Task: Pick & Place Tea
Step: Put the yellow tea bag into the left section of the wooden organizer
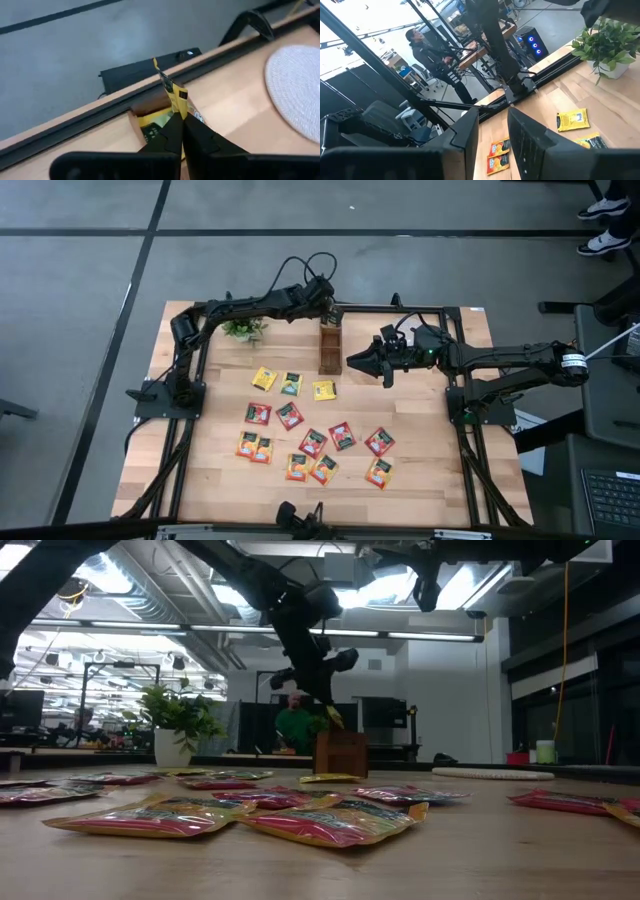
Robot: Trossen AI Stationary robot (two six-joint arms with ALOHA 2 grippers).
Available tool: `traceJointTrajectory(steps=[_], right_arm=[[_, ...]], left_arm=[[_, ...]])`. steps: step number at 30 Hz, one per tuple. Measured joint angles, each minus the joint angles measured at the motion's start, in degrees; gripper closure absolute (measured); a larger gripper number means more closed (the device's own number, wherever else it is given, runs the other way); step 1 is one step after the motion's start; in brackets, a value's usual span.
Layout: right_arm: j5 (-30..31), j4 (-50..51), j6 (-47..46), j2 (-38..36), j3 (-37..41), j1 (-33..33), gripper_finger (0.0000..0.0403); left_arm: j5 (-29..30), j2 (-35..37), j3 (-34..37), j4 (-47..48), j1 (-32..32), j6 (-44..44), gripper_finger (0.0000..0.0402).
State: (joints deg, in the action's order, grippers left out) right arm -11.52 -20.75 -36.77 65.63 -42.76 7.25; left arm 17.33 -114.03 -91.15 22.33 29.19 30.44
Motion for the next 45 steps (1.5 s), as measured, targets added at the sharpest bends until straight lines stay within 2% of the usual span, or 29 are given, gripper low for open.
traceJointTrajectory(steps=[3, 7, 18, 22, 29, 45], right_arm=[[0.0, 0.0, 0.0, 0.0, 0.0, 0.0, 0.0296], [0.0, 0.0, 0.0, 0.0, 0.0, 0.0, 0.0296], [-0.2, 0.0, -0.3, 0.0, 0.0, 0.0, 0.0296], [-0.3, 0.1, -0.3, 0.0, 0.0, 0.0, 0.0296], [-0.6, 0.1, -0.4, 0.0, 0.0, 0.0, 0.0296], [-0.6, 0.0, -0.7, 0.0, 0.0, 0.0, 0.0296]], left_arm=[[2.0, 0.0, 0.0, -1.1, -0.3, 3.1, 0.0399], [8.8, -0.6, 0.0, -2.0, -1.9, 5.8, 0.0399], [19.3, -1.0, 7.2, -5.4, -4.9, 21.3, 0.0398], [20.2, -1.0, 9.6, -9.1, -5.2, 24.1, 0.0398], [23.6, -1.0, 10.2, -10.1, -5.7, 24.9, 0.0398], [24.3, -3.4, 10.2, -12.3, -5.9, 27.8, 0.0398]])
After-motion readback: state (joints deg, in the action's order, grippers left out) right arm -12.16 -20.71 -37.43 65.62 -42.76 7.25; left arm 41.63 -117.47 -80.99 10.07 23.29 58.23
